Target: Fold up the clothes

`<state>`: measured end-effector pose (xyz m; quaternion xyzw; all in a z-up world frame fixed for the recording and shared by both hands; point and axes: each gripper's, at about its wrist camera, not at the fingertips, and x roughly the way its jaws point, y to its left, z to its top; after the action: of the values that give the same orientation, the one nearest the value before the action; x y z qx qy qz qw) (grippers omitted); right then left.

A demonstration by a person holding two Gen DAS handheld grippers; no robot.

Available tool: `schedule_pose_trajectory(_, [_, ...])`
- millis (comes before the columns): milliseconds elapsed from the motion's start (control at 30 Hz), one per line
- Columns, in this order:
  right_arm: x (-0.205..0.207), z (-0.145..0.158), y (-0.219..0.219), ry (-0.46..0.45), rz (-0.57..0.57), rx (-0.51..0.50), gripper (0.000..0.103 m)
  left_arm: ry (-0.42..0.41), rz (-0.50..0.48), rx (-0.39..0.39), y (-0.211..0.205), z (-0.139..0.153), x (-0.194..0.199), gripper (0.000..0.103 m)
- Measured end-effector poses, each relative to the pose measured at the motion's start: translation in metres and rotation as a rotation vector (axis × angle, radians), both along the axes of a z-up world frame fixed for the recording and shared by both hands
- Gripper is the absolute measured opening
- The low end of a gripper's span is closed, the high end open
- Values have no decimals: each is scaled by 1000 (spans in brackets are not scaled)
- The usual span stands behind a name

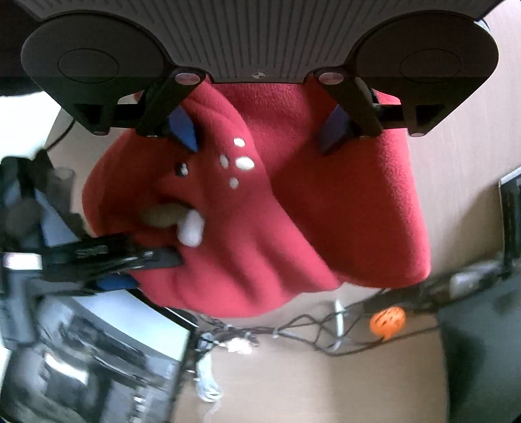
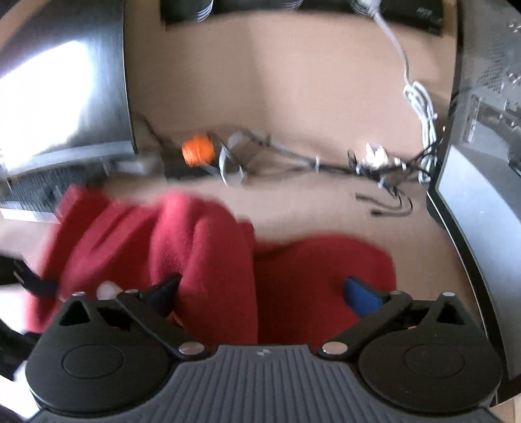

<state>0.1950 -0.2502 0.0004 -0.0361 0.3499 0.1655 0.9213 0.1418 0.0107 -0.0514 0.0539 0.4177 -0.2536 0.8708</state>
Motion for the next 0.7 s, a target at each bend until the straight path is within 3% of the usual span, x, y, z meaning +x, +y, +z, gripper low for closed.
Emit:
schedule_pose_trajectory(100, [5, 3, -14, 38, 10, 63, 103, 37, 15, -58, 7, 8, 2, 89])
schedule_pose_trajectory(267, [17, 26, -37, 21, -9, 182, 103, 149, 124, -249, 28, 19, 11, 93])
schedule_pose_trajectory(400, [39, 21, -42, 15, -67, 199, 103, 269, 140, -332, 33, 3, 16, 93])
schedule_pose_trajectory(567, [69, -21, -40, 151, -75, 226, 103, 291, 130, -312, 24, -9, 22, 94])
schedule_pose_trajectory(700, [59, -26, -50, 167, -132, 298, 103, 275, 129, -302, 20, -12, 40, 95])
